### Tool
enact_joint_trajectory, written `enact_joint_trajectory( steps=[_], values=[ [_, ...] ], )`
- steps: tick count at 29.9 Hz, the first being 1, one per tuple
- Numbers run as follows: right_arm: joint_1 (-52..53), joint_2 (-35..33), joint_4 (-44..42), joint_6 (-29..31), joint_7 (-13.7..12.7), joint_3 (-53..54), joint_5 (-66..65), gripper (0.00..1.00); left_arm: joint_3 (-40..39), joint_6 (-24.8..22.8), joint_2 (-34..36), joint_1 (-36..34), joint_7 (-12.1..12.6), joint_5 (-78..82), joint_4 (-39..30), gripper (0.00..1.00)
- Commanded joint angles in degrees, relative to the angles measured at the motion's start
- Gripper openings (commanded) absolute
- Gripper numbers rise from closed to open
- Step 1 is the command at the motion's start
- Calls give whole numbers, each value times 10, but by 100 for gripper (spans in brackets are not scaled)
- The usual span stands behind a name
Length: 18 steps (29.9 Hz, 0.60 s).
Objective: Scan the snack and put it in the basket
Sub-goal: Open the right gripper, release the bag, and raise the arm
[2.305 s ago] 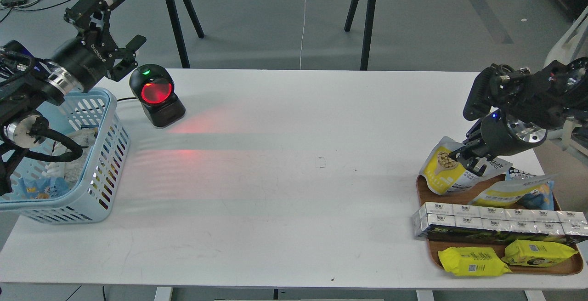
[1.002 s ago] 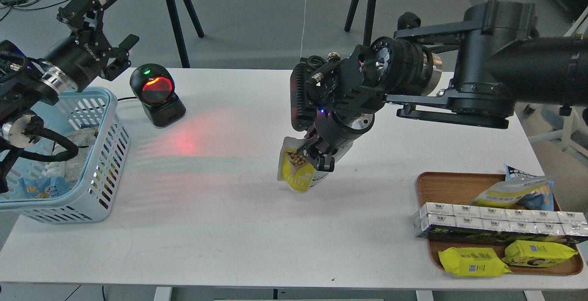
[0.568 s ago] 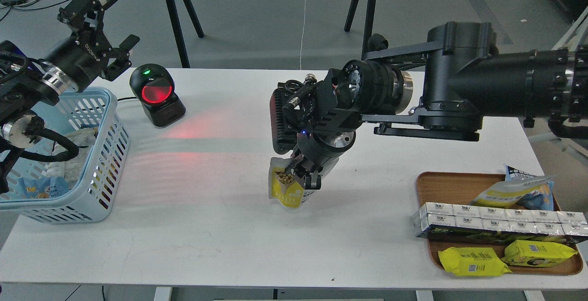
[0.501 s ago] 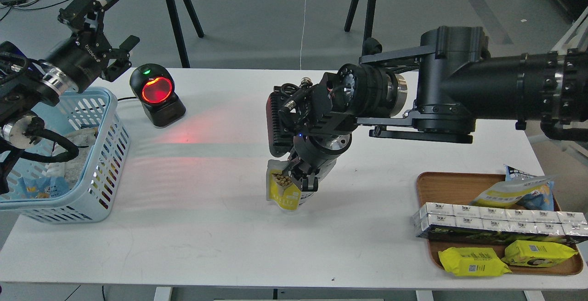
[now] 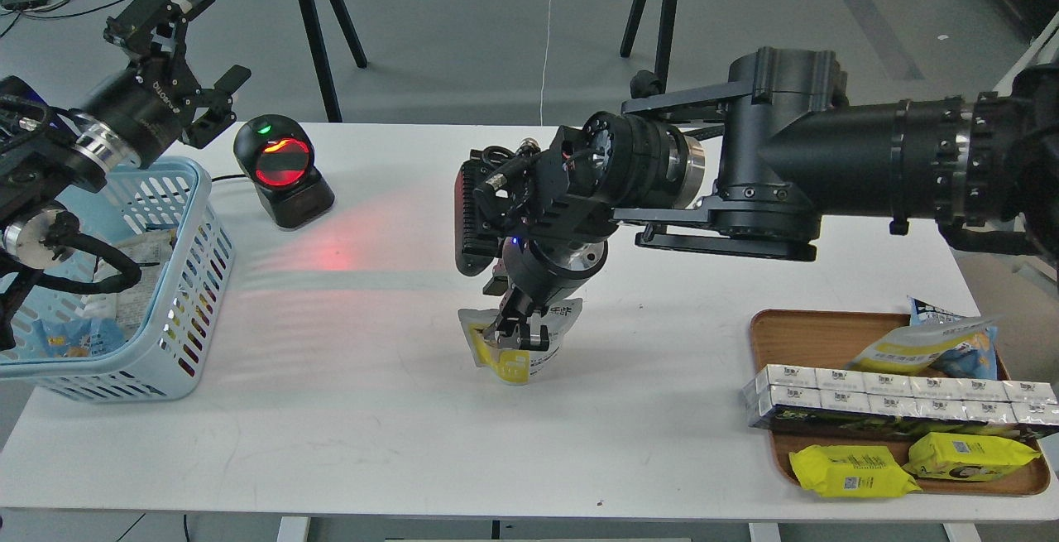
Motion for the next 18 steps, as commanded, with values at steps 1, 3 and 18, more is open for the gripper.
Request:
enact_joint_trajectory(
  steps=[1,3,18],
  values=[
    [12,-5,-22,0,0,25,56,98,0,0,-2,0,0,-1,-1,100],
    [15,-6,-31,0,0,30,89,98,-2,0,-2,-1,0,-1,-3,100],
    [0,-216,-111,0,0,69,317,99,-22,0,-19,-40,0,-4,-8,100]
  ],
)
